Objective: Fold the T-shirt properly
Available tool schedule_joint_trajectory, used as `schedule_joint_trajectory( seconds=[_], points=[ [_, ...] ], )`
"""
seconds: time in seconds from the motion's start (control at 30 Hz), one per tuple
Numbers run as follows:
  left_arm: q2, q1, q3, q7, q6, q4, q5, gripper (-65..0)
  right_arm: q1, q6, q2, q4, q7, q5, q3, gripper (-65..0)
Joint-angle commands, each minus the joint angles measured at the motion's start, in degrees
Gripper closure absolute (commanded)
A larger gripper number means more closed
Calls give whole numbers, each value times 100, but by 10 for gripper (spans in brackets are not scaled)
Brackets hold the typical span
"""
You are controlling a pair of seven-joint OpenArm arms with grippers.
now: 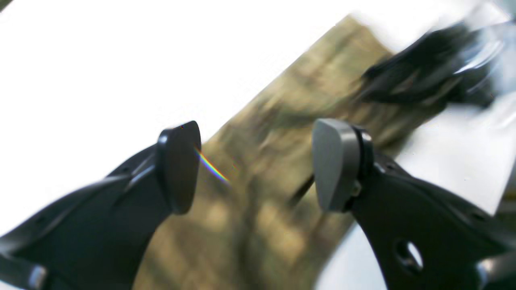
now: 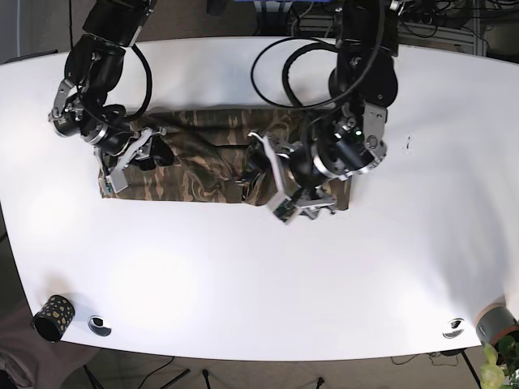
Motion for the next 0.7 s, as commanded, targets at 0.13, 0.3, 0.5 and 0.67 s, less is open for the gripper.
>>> schedule_joint_trajectory(
  seconds=[0.13,0.3,0.5,0.67],
  points=[
    [-326,120,-1035,-119,-42,45,-100,-282,272,52,23,458,-340,658,-403,-270],
    [-633,199,-1563,-119,-385,-245,-109,-56,448,52,-12,678,-323,676,-1168,-270],
    [-897,190,-1686,-128,-908,-702,-83,-1,826,52,-390,661,-305,403,-2003,-270],
    [-906,182,-1668,-136,-908,-878,-74,-1,1151,52,-750,379,-305,-335,-2706,-270]
  ],
)
